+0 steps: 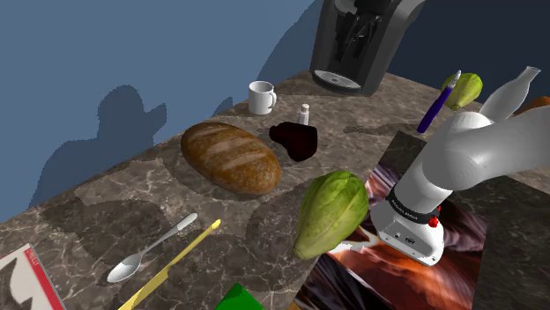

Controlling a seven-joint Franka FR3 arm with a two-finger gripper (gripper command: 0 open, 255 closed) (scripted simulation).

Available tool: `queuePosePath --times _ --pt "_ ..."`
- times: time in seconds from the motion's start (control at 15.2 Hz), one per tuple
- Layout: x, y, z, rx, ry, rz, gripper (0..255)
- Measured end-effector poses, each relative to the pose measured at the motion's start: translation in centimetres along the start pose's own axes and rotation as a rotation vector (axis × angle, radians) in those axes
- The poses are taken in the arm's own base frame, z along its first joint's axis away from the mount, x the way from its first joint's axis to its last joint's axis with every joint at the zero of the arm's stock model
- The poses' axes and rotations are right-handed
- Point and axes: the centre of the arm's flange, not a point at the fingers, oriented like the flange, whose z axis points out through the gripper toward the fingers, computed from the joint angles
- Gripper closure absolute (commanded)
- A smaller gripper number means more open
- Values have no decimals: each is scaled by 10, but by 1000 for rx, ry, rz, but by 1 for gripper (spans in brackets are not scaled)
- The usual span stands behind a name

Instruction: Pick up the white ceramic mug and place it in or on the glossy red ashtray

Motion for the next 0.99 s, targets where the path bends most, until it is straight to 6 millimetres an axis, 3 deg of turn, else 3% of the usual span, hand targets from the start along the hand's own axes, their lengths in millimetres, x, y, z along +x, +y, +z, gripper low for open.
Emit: queuePosePath --times 0.26,0.99 --pt "20 2 15 -8 0 1 0" --pt "137 9 104 -49 4 2 0"
